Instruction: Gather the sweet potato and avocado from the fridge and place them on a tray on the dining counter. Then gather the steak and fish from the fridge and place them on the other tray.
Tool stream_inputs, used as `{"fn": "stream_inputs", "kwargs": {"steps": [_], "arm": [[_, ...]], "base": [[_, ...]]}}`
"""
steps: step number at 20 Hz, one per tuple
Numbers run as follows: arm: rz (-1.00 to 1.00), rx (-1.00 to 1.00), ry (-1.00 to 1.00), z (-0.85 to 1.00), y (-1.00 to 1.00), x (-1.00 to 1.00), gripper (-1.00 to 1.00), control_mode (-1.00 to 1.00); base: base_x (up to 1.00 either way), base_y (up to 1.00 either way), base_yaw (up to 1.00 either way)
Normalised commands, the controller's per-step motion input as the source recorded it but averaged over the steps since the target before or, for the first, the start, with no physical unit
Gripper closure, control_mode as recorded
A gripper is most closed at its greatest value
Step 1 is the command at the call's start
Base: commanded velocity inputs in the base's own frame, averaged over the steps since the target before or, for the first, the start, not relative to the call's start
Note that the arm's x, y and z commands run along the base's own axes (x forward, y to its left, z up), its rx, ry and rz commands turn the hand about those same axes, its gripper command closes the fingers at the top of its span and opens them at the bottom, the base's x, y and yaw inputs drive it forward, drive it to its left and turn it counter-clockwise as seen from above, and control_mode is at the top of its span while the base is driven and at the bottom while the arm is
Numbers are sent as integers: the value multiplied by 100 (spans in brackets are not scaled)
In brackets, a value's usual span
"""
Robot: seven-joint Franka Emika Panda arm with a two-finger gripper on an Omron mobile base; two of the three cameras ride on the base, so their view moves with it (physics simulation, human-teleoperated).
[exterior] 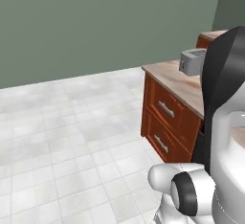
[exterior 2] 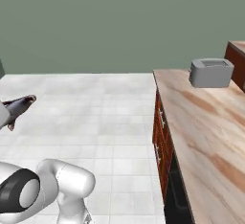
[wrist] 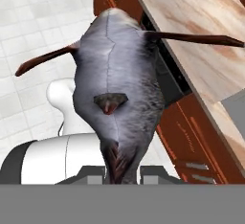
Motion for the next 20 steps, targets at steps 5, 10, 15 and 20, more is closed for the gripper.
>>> {"fn": "stream_inputs", "kwargs": {"steps": [5, 10, 15, 20], "arm": [[0, 0, 0, 0, 0, 0, 100, 100], [0, 0, 0, 0, 0, 0, 100, 100], [0, 0, 0, 0, 0, 0, 100, 100], [0, 0, 0, 0, 0, 0, 100, 100]], "base": [[100, 48, -15], [100, 50, -16], [100, 51, -16], [100, 50, -16]]}}
